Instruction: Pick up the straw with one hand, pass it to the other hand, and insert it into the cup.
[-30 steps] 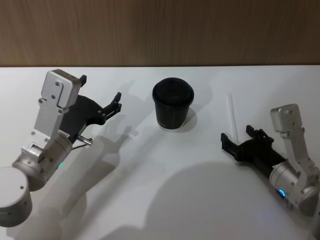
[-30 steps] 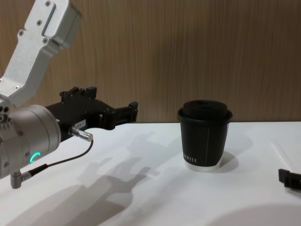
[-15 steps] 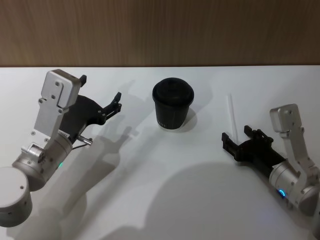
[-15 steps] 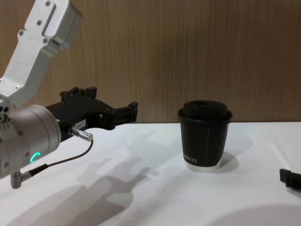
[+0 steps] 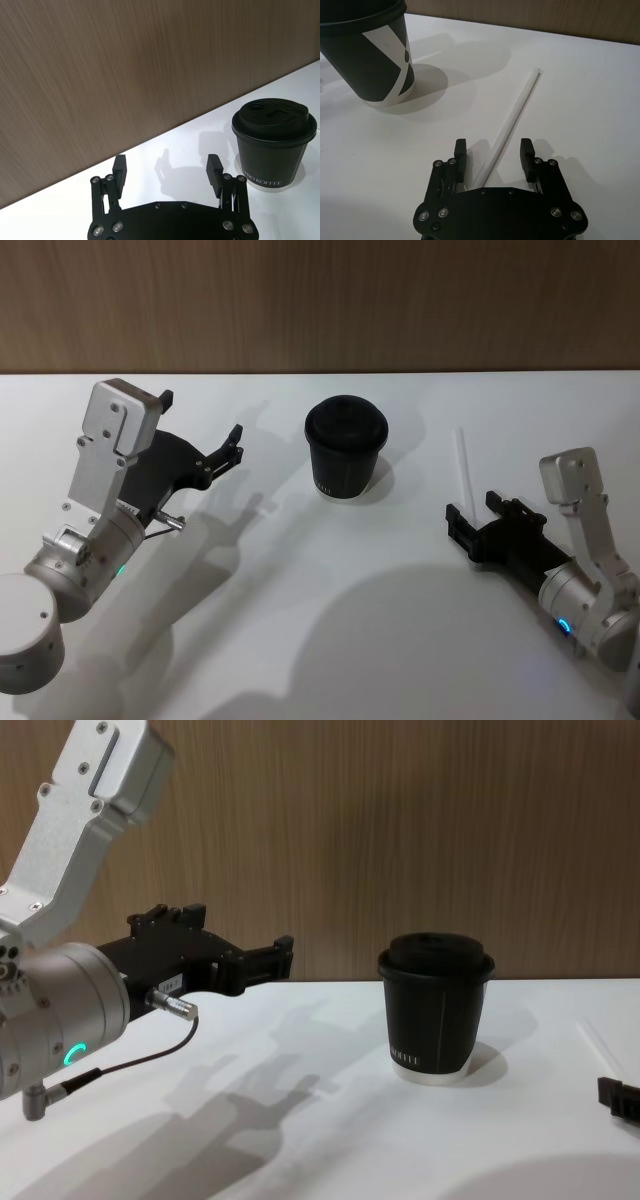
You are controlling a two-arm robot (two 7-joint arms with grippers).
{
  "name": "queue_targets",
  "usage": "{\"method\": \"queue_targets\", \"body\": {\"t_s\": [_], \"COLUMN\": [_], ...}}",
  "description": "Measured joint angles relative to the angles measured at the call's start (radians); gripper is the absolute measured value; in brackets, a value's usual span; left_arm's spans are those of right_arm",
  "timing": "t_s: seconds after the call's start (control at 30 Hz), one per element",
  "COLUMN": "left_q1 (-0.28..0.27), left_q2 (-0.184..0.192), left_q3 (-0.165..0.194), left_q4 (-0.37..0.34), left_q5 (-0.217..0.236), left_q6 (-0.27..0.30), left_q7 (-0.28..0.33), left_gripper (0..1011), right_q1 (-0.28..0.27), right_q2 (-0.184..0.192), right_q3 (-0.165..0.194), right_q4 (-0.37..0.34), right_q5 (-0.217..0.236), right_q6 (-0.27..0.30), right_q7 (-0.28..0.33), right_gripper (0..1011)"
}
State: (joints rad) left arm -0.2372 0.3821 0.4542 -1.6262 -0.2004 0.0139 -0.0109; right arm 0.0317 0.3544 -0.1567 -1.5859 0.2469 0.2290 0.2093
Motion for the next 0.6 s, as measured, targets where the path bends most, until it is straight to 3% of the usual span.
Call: {"method": "queue_targets", "body": {"t_s": [0.6], "left_q1": [0.000], "left_q2": [0.000], "left_q3": [0.000], "left_q4": [0.000], "left_q5": [0.000], "left_q6": [0.000], "left_q7": [0.000], "left_gripper": [1003], "right_q1": [-0.001], "right_q2": [0.000], "right_q3": [0.000], "right_q4": [0.001], "right_q5": [-0.001], "right_q6": [0.000], "right_q7": [0.000], "right_gripper": [522]}}
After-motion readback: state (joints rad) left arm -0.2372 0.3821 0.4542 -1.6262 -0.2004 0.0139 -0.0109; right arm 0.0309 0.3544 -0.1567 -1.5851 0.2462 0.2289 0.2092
